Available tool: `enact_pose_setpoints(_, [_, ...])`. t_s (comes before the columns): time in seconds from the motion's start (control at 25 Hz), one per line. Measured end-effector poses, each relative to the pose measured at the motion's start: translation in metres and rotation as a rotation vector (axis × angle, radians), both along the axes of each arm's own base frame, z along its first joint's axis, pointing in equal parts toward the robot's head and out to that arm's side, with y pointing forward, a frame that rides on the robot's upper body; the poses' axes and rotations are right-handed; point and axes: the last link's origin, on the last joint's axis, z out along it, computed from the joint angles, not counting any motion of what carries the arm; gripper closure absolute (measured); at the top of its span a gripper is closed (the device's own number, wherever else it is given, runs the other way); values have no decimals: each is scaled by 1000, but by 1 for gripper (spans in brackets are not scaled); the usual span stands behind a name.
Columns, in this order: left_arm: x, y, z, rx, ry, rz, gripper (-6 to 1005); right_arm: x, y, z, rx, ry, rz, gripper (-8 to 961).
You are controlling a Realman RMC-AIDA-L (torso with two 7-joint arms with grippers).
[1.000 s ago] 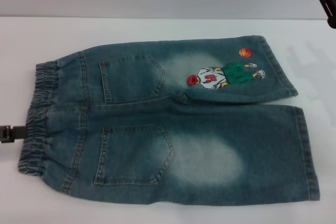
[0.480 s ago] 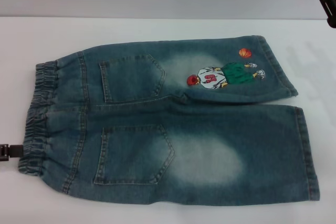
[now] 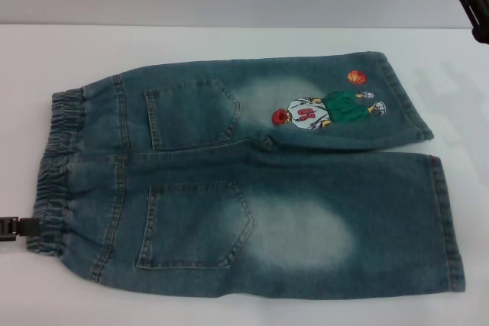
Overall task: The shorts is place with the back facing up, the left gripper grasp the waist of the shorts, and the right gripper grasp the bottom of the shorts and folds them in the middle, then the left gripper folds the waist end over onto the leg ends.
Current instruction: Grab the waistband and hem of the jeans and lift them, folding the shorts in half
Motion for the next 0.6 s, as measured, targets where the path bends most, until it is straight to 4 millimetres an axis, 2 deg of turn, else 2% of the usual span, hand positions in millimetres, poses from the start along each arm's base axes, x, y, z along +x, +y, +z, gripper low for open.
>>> enact_pose_setpoints(0.6, [-8, 2, -6, 12, 46, 43, 166, 3, -3, -1, 0, 3, -11, 385])
